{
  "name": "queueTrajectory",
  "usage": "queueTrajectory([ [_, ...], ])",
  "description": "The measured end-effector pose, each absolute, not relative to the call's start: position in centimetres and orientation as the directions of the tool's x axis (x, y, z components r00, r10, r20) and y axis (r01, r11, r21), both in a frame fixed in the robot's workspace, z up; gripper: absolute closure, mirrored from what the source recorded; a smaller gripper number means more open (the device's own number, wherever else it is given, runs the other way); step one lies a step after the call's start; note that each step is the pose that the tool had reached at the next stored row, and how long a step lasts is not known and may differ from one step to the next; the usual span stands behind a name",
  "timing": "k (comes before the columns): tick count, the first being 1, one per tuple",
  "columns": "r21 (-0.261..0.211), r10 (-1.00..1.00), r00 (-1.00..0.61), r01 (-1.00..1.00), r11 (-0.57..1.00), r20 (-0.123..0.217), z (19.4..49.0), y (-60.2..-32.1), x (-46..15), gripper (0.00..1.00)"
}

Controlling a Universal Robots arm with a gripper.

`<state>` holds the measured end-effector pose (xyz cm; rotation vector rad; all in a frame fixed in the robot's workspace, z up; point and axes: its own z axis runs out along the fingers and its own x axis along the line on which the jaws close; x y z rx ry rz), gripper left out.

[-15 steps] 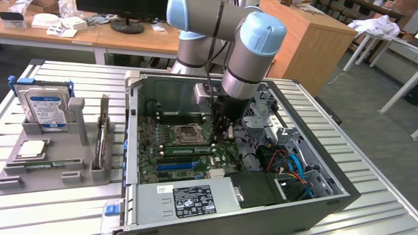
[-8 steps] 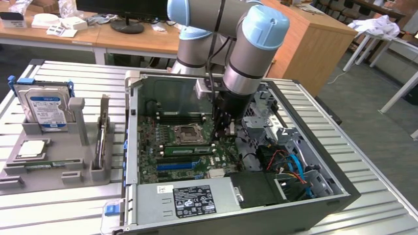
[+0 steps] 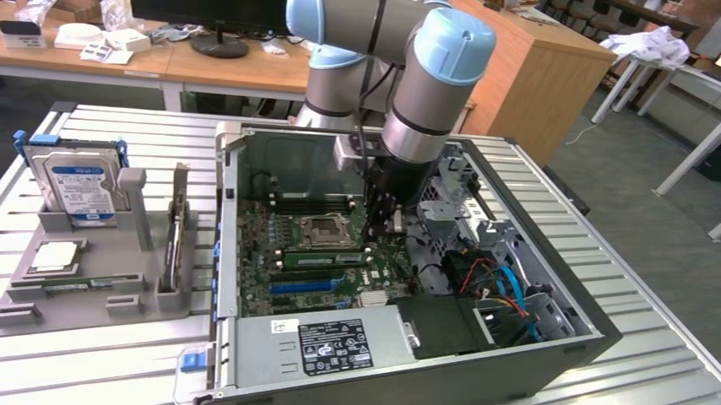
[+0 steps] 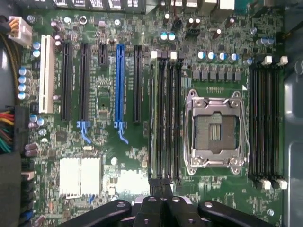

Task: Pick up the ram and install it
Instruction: 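Press down the ram until it locks into place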

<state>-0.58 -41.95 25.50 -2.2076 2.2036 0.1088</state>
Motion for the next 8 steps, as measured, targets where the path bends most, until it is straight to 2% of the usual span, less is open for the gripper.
queueTrajectory([
  [8, 0.032, -0.998, 0.001, -0.999, -0.003, -0.064, 25.5, -41.7, -2.9, 0.89],
])
